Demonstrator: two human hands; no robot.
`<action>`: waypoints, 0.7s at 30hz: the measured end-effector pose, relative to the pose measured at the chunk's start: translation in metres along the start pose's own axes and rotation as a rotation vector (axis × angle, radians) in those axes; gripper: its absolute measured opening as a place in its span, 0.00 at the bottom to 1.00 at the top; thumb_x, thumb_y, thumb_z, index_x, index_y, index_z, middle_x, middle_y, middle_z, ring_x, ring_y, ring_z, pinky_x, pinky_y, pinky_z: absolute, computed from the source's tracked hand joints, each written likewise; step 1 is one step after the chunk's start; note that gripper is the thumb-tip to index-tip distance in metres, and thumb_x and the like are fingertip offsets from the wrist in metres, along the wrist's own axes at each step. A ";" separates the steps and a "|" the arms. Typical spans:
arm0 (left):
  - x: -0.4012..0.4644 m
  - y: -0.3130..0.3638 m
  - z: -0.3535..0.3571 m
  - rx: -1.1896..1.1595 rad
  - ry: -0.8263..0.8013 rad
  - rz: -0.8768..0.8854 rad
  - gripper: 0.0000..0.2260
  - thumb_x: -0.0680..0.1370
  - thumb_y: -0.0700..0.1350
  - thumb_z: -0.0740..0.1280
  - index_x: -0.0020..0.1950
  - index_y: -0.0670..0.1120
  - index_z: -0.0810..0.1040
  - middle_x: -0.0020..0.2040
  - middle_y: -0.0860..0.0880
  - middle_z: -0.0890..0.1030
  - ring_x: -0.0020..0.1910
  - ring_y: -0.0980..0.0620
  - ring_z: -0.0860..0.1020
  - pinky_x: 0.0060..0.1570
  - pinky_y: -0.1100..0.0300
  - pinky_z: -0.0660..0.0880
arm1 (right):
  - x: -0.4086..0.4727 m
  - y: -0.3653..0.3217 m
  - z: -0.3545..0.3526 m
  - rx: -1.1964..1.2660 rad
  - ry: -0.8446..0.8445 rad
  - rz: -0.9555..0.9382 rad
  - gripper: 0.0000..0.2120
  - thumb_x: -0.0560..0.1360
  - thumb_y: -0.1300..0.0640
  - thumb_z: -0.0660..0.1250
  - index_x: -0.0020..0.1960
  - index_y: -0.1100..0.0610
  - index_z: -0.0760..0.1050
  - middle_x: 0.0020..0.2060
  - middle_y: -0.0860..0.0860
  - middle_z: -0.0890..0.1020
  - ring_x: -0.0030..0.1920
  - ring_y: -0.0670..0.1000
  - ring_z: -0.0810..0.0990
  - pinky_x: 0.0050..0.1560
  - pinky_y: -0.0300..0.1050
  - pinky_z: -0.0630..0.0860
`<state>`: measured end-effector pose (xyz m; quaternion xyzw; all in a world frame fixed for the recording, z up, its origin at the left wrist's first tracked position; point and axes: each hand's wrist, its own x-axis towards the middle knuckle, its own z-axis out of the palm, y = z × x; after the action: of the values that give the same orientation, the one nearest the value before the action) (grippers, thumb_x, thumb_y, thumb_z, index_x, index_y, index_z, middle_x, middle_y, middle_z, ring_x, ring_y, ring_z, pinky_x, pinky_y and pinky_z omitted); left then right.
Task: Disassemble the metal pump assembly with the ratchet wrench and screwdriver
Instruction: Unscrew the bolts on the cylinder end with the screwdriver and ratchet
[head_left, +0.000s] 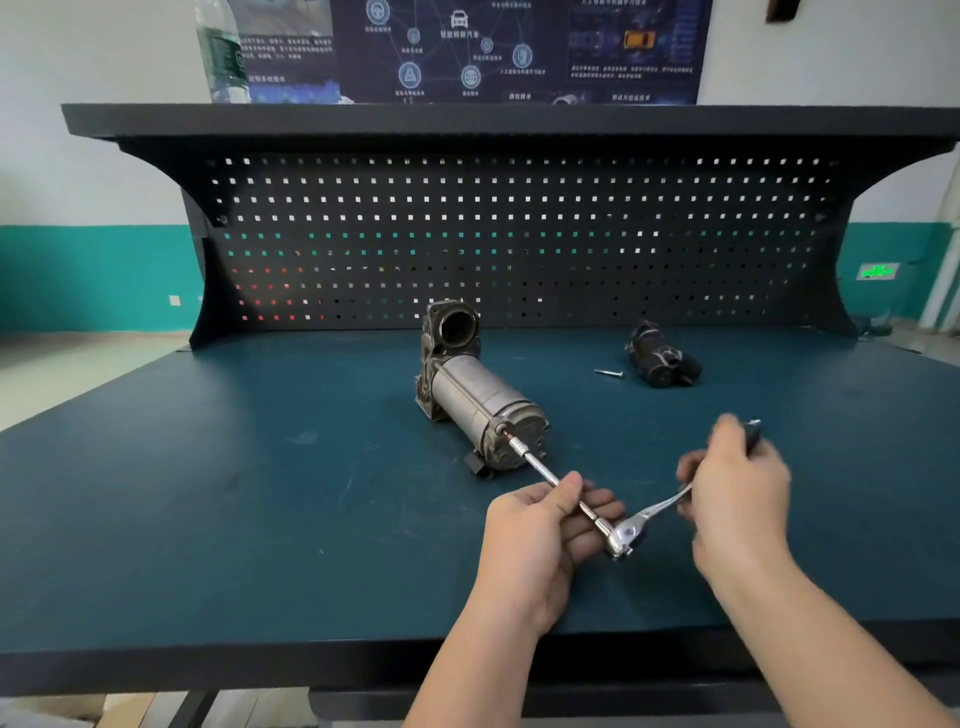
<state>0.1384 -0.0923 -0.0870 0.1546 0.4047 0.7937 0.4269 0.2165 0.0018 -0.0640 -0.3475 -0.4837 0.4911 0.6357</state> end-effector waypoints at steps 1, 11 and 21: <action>0.001 -0.001 -0.001 0.002 0.001 0.002 0.07 0.79 0.35 0.62 0.45 0.32 0.75 0.34 0.39 0.82 0.34 0.45 0.83 0.32 0.56 0.80 | 0.002 0.001 0.000 -0.027 -0.002 0.057 0.12 0.80 0.49 0.55 0.40 0.52 0.64 0.26 0.52 0.73 0.27 0.49 0.69 0.32 0.44 0.64; -0.001 -0.001 0.000 0.023 0.010 0.024 0.04 0.78 0.33 0.63 0.47 0.31 0.74 0.38 0.38 0.81 0.33 0.46 0.83 0.33 0.58 0.80 | -0.031 -0.005 -0.005 -0.127 -0.168 -0.810 0.10 0.79 0.44 0.58 0.43 0.47 0.67 0.28 0.47 0.73 0.28 0.47 0.72 0.33 0.34 0.68; -0.001 -0.002 -0.003 0.100 -0.018 0.052 0.10 0.78 0.34 0.64 0.36 0.40 0.77 0.27 0.49 0.76 0.24 0.56 0.74 0.25 0.66 0.72 | -0.047 -0.016 0.000 -0.295 -0.401 -1.309 0.10 0.80 0.48 0.58 0.46 0.54 0.68 0.26 0.47 0.72 0.28 0.48 0.70 0.30 0.37 0.68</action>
<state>0.1385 -0.0936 -0.0905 0.1935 0.4360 0.7819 0.4013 0.2187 -0.0477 -0.0627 0.0299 -0.7629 -0.0088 0.6457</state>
